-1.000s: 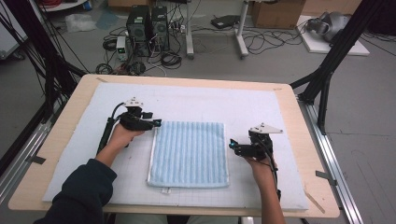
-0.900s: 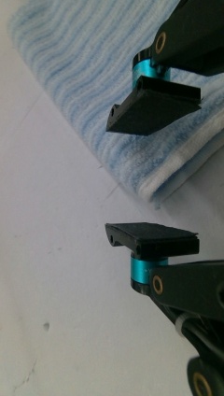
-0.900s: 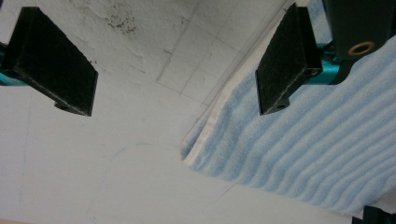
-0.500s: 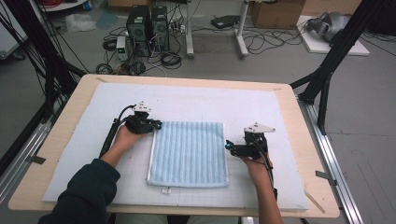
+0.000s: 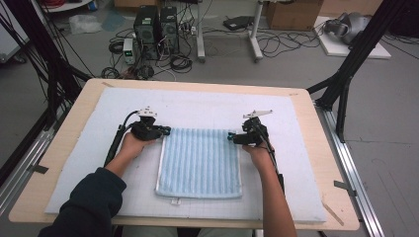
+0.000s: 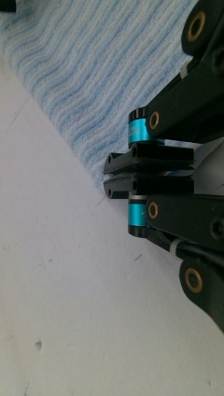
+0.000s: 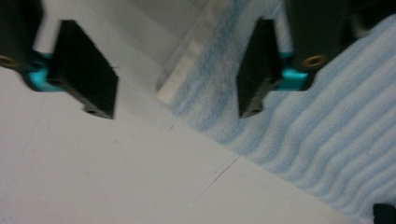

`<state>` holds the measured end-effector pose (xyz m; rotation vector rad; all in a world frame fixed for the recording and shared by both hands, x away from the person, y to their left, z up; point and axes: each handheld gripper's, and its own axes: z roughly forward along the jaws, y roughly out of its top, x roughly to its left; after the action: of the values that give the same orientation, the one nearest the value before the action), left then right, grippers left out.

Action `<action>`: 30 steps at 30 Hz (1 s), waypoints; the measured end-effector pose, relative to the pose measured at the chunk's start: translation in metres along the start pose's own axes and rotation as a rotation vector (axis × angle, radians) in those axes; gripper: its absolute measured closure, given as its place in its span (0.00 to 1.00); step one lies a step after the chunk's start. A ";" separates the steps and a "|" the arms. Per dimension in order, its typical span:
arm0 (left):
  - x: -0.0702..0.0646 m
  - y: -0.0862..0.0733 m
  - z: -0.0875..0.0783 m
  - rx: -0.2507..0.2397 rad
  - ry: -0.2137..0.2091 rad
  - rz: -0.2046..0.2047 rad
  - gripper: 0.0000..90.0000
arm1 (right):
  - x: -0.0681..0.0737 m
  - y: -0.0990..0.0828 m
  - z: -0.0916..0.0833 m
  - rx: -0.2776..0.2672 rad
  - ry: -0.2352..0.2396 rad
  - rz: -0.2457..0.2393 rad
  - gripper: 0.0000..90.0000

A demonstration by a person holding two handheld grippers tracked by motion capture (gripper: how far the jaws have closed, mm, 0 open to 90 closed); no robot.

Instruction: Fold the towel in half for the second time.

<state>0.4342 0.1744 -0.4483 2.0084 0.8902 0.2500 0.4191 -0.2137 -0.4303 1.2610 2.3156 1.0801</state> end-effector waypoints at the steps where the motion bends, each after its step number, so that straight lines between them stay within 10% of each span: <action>1: 0.000 0.000 0.000 -0.002 0.002 -0.006 0.95 | -0.001 0.002 0.003 0.005 0.010 -0.012 0.46; 11: 0.002 -0.001 0.002 -0.004 0.005 -0.023 0.96 | -0.002 0.004 0.015 0.073 0.070 -0.089 0.90; 21: 0.009 0.029 -0.011 -0.184 0.075 -0.046 0.96 | -0.001 0.023 0.010 -0.091 -0.075 -0.092 0.93; 30: 0.000 0.024 -0.024 -0.184 0.013 -0.039 0.96 | 0.001 0.018 -0.010 -0.142 -0.002 -0.063 0.92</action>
<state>0.4342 0.1818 -0.4151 1.8202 0.8811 0.3120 0.4237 -0.2118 -0.4100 1.1286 2.2181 1.1972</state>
